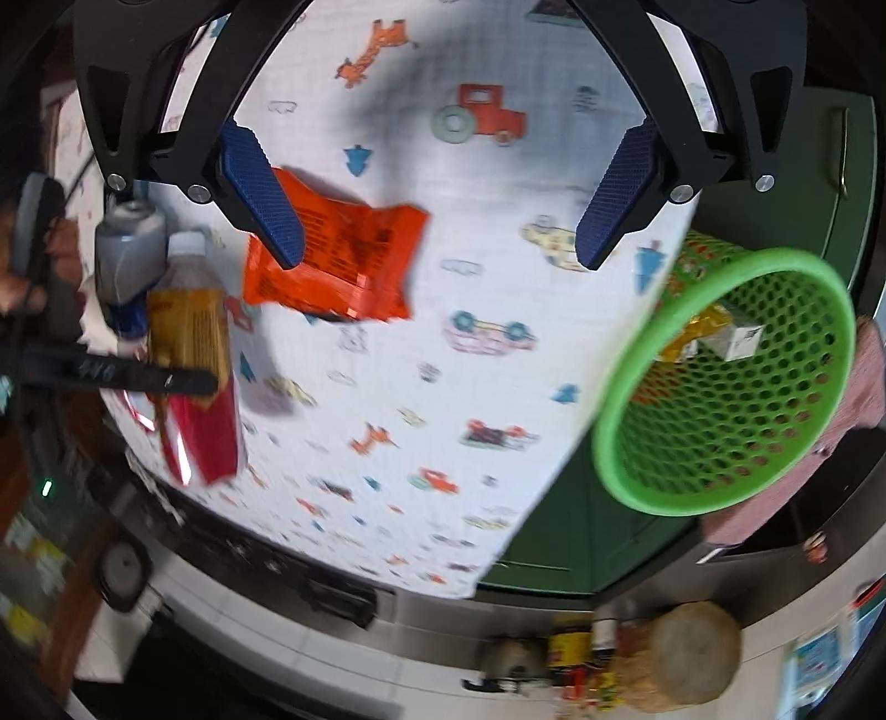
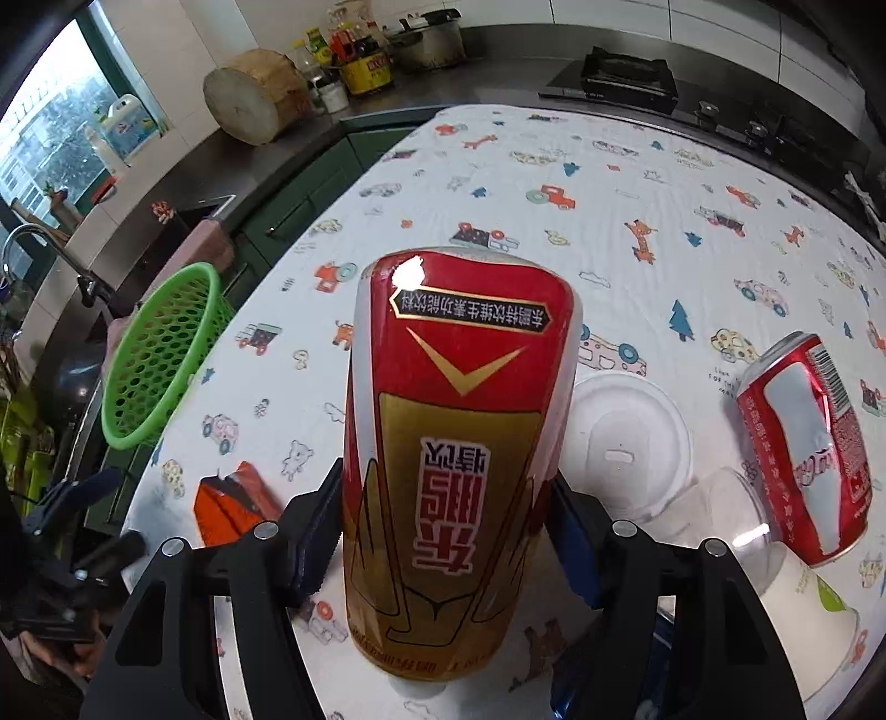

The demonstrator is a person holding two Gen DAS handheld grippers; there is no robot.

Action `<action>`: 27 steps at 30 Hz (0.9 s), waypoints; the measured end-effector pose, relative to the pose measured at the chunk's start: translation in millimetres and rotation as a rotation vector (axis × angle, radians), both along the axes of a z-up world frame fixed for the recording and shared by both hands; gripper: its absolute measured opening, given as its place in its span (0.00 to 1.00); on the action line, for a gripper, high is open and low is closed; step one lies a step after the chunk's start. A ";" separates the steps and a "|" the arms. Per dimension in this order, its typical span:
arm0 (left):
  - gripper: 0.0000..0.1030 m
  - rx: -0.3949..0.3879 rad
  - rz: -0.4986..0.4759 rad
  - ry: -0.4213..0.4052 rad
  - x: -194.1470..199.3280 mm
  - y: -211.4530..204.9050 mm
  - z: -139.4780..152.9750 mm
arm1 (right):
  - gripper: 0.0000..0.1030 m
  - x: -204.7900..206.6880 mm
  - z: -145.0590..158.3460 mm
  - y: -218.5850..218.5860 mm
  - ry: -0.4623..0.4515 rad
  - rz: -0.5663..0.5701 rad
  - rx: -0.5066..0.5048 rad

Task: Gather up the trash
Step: 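Lift the gold drink bottle with the right tool while the left tool grasps the orange wrapper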

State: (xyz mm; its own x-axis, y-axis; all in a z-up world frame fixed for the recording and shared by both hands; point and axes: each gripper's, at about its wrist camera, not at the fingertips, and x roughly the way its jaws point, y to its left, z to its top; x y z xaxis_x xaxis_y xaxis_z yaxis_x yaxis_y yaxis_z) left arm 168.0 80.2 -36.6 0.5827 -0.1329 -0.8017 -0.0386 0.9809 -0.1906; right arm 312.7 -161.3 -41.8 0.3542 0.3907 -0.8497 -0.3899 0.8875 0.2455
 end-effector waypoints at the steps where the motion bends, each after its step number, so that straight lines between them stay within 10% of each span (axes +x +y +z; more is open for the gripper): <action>1: 0.95 0.001 -0.024 0.003 1.1 -6.7 -2.6 | 0.62 -2.5 2.6 -1.7 -0.005 0.003 0.004; 27: 0.95 0.148 -0.227 0.061 30.2 -74.2 -43.5 | 0.62 -19.7 9.9 -17.9 -0.027 0.040 0.065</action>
